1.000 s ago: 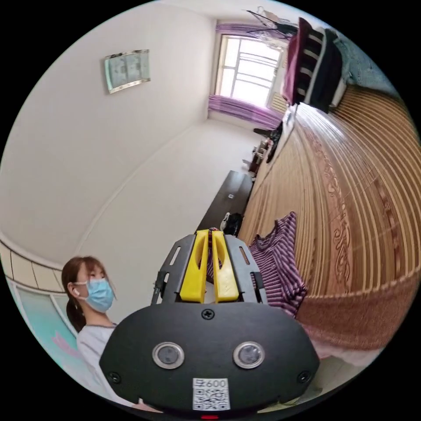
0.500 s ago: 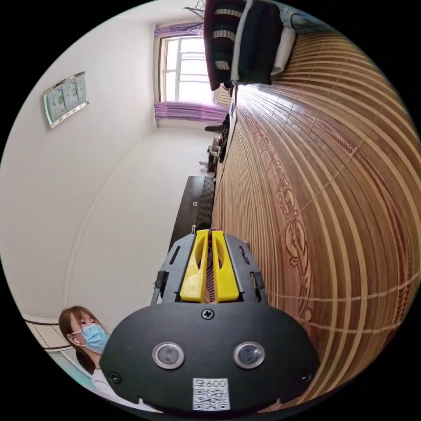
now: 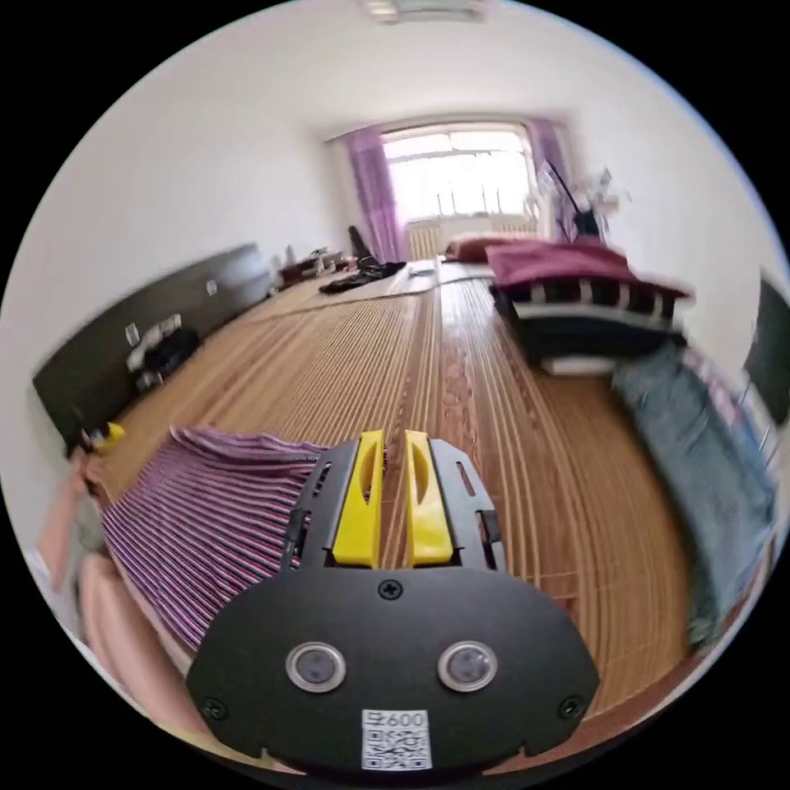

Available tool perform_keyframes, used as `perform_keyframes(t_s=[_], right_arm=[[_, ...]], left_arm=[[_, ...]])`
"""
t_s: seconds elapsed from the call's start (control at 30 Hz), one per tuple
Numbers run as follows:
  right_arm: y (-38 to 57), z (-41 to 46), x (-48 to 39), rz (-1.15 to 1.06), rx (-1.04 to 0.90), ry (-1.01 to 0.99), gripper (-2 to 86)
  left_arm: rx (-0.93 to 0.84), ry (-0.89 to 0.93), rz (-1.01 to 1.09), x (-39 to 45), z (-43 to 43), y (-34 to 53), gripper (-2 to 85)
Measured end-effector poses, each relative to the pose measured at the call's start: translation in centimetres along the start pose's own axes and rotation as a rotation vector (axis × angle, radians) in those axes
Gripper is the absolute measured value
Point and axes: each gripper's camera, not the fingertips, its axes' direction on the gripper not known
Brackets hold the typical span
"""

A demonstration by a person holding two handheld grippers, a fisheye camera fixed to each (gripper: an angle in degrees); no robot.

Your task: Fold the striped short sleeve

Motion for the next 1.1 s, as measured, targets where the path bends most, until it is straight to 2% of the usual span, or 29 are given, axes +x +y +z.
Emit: perform_keyframes(t_s=[0.03, 0.1, 0.13, 0.2, 0.37, 0.43, 0.5, 0.53, 0.6, 0.63, 0.67, 0.7, 0.73, 0.77, 0.87, 0.93, 0.97, 1.0, 1.03, 1.07, 1.1], right_arm=[[0.1, 0.9, -3.0, -0.083, -0.004, -0.047, -0.4], [0.8, 5.4, -14.9, -0.341, -0.058, -0.33, -0.7], [1.0, 6.7, -17.5, -0.361, -0.074, -0.385, -0.7], [2.3, 12.7, -25.9, -0.388, -0.11, -0.586, -0.8], [4.3, 27.3, -31.1, -0.261, -0.302, -0.872, -0.8], [5.3, 32.4, -31.7, -0.269, -0.431, -0.861, -0.8], [5.8, 35.9, -30.8, -0.26, -0.451, -0.827, -0.8], [5.5, 36.4, -29.9, -0.209, -0.425, -0.751, -0.8], [5.5, 35.2, -25.8, 0.009, -0.201, -0.431, -0.8], [5.7, 34.5, -25.8, -0.016, -0.154, -0.441, -0.9], [6.4, 33.7, -26.8, -0.129, -0.126, -0.57, -0.9], [7.3, 34.2, -28.9, -0.243, -0.227, -0.747, -0.9], [7.8, 34.7, -30.2, -0.298, -0.308, -0.813, -0.9], [9.5, 35.2, -32.6, -0.383, -0.42, -0.846, -0.9], [14.5, 35.0, -34.7, -0.535, -0.449, -0.8, -0.9], [15.8, 36.1, -32.1, -0.477, -0.457, -0.737, -0.9], [15.9, 36.7, -28.4, -0.339, -0.434, -0.67, -0.9], [16.0, 36.9, -23.5, -0.137, -0.389, -0.472, -0.8], [16.2, 36.3, -20.9, -0.035, -0.349, -0.367, -0.8], [17.1, 34.0, -16.7, 0.066, -0.228, -0.29, -0.8], [18.3, 31.2, -14.2, 0.025, -0.119, -0.411, -0.8]], left_arm=[[-0.099, -0.037, 0.077, 3.3, 3.1, 1.4, 1.3], [-0.221, -0.064, 0.178, 7.0, 8.3, 4.0, 0.8], [-0.275, -0.083, 0.172, 8.0, 11.8, 5.7, 0.6], [-0.272, -0.126, 0.125, 8.0, 16.2, 8.3, 0.4], [-0.317, -0.296, 0.065, 5.6, 22.9, 12.1, 0.5], [-0.341, -0.344, 0.086, 5.2, 25.3, 12.7, 0.5], [-0.357, -0.37, 0.102, 4.6, 27.0, 13.2, 0.5], [-0.362, -0.375, 0.103, 4.0, 27.9, 13.4, 0.5], [-0.359, -0.365, 0.099, 2.9, 29.0, 13.8, 0.5], [-0.355, -0.353, 0.089, 2.1, 29.6, 14.1, 0.5], [-0.355, -0.349, 0.086, 1.7, 29.9, 14.2, 0.5], [-0.355, -0.346, 0.085, 1.0, 30.5, 14.5, 0.5], [-0.355, -0.348, 0.089, 0.4, 31.2, 14.7, 0.5], [-0.355, -0.352, 0.091, 0.1, 31.5, 14.9, 0.5], [-0.357, -0.381, 0.11, -0.9, 33.0, 15.5, 0.5], [-0.357, -0.4, 0.118, -1.8, 33.9, 16.1, 0.5], [-0.358, -0.405, 0.12, -2.0, 34.2, 16.2, 0.5], [-0.36, -0.417, 0.122, -2.4, 34.6, 16.4, 0.5], [-0.362, -0.43, 0.129, -2.8, 35.1, 16.6, 0.5], [-0.363, -0.437, 0.132, -3.0, 35.3, 16.7, 0.5], [-0.364, -0.447, 0.137, -3.4, 35.6, 16.8, 0.5]])
